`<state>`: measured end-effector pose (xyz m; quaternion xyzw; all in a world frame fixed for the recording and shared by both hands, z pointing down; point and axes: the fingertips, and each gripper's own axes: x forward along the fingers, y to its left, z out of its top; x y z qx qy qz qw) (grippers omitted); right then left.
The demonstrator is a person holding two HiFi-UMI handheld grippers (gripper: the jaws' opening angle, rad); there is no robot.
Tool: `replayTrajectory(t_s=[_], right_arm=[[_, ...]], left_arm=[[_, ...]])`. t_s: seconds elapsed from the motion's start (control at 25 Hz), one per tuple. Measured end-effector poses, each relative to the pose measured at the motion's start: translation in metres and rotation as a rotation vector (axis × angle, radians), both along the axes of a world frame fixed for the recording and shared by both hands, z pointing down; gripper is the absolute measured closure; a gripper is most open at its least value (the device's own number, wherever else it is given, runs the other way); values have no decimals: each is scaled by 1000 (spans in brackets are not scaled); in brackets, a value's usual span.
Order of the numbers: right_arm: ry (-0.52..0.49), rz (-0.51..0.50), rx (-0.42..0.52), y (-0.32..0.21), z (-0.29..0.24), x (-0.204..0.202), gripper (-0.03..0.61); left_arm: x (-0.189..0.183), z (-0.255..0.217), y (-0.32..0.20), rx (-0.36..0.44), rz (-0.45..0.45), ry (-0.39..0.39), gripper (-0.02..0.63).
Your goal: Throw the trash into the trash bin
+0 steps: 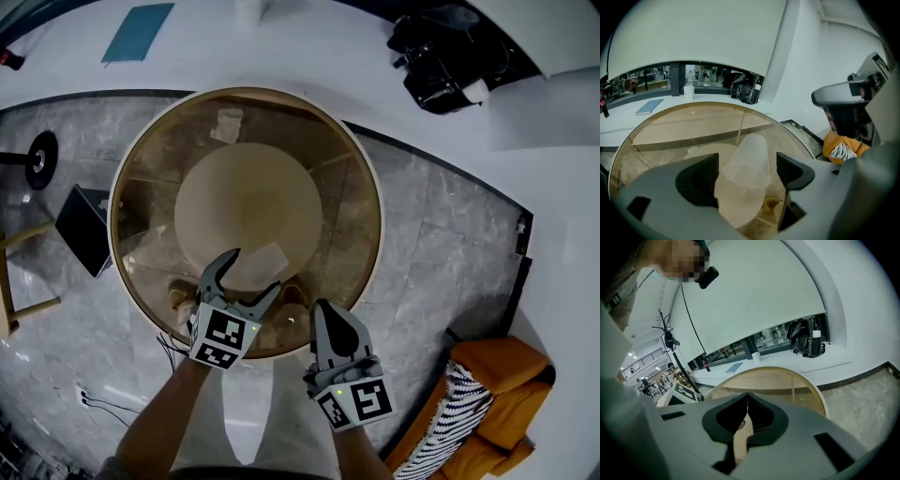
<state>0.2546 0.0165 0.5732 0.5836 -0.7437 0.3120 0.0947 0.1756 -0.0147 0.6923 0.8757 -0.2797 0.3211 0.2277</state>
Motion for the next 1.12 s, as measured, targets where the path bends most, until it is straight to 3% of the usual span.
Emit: replayTrajectory(t_s=[0.4, 0.48, 0.84, 1.12], right_arm=[[2, -9, 4, -6, -2, -4, 560], [3, -13, 3, -7, -2, -6, 560], [7, -35, 2, -10, -3, -15, 560], [16, -78, 9, -22, -27, -33, 560]], left_arm=[[-5, 15, 7, -55, -28, -25, 238], [-9, 14, 4, -52, -52, -30, 293], [-14, 6, 1, -45, -70, 2, 298], [-31, -39, -13, -34, -119, 35, 299]])
